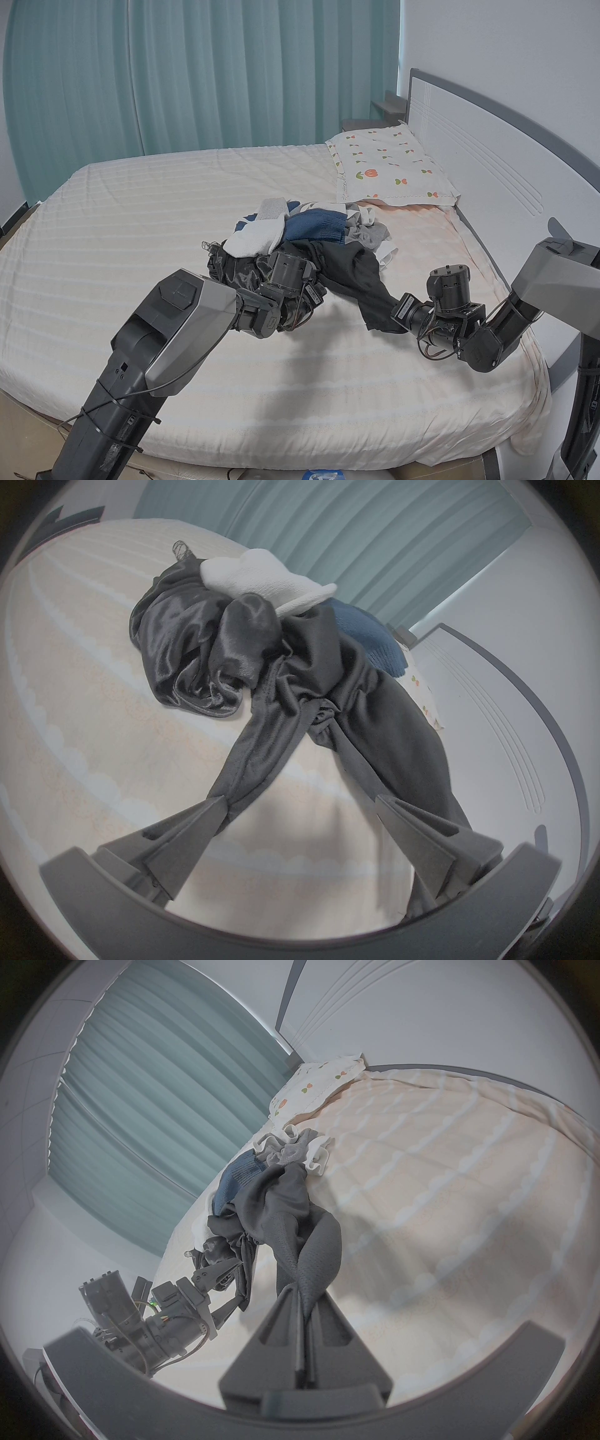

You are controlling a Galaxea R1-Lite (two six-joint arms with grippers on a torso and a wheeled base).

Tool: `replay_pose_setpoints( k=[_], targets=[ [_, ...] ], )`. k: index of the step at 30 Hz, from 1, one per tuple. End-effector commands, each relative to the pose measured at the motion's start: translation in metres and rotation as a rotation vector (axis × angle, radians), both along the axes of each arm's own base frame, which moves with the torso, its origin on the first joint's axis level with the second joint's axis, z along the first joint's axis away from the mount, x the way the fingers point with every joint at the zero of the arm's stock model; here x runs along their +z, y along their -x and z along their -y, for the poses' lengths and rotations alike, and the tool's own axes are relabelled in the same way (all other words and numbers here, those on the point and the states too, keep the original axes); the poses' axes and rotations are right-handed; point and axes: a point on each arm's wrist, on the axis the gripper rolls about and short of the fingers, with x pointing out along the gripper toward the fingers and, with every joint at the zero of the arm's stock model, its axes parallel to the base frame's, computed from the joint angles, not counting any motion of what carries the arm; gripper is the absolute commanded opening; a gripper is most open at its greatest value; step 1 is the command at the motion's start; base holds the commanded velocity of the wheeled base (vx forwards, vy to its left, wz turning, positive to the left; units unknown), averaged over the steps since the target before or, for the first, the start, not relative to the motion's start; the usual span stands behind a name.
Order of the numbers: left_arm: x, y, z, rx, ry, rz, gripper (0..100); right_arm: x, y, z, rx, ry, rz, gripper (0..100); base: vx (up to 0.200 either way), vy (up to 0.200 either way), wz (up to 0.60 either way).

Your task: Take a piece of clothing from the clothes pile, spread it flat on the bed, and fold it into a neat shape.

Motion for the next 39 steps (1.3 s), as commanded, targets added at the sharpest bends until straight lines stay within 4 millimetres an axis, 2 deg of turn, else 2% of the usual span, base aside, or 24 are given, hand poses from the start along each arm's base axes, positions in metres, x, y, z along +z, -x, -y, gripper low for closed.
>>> replay_pose_setpoints(
  k=[1, 3, 7, 12, 20, 27, 38, 39],
  targets=[
    [-0.006, -0.004, -0.001, 0.019, 0.009, -0.001, 100, 0.001, 0.001, 0.001, -0.004, -0.006, -0.002, 0, 0.000, 0.000, 0.00],
    [0.002, -0.004, -0.001, 0.025, 0.021, 0.007, 100, 0.001, 0.001, 0.002, -0.008, -0.011, -0.001, 0, 0.000, 0.000, 0.00],
    [0.034, -0.005, -0.006, 0.044, 0.071, 0.044, 100, 0.001, 0.001, 0.002, -0.008, -0.010, -0.003, 0, 0.000, 0.000, 0.00],
    [0.046, -0.010, -0.017, 0.062, 0.072, 0.064, 100, 0.001, 0.001, 0.002, -0.008, -0.010, -0.003, 0, 0.000, 0.000, 0.00],
    [0.026, -0.009, -0.018, 0.046, 0.001, 0.023, 100, 0.001, 0.001, 0.002, -0.008, -0.010, -0.003, 0, 0.000, 0.000, 0.00],
    [0.000, -0.009, -0.013, 0.018, -0.063, 0.008, 100, 0.000, 0.001, 0.001, -0.006, -0.009, -0.004, 0, 0.000, 0.000, 0.00],
    [-0.013, -0.011, -0.011, 0.025, -0.098, 0.012, 100, 0.001, 0.000, 0.001, -0.006, -0.013, -0.002, 0, 0.000, 0.000, 0.00],
    [-0.013, -0.011, -0.011, 0.025, -0.097, 0.015, 0, 0.001, 0.000, 0.001, -0.006, -0.014, -0.002, 0, 0.000, 0.000, 0.00]
  ],
)
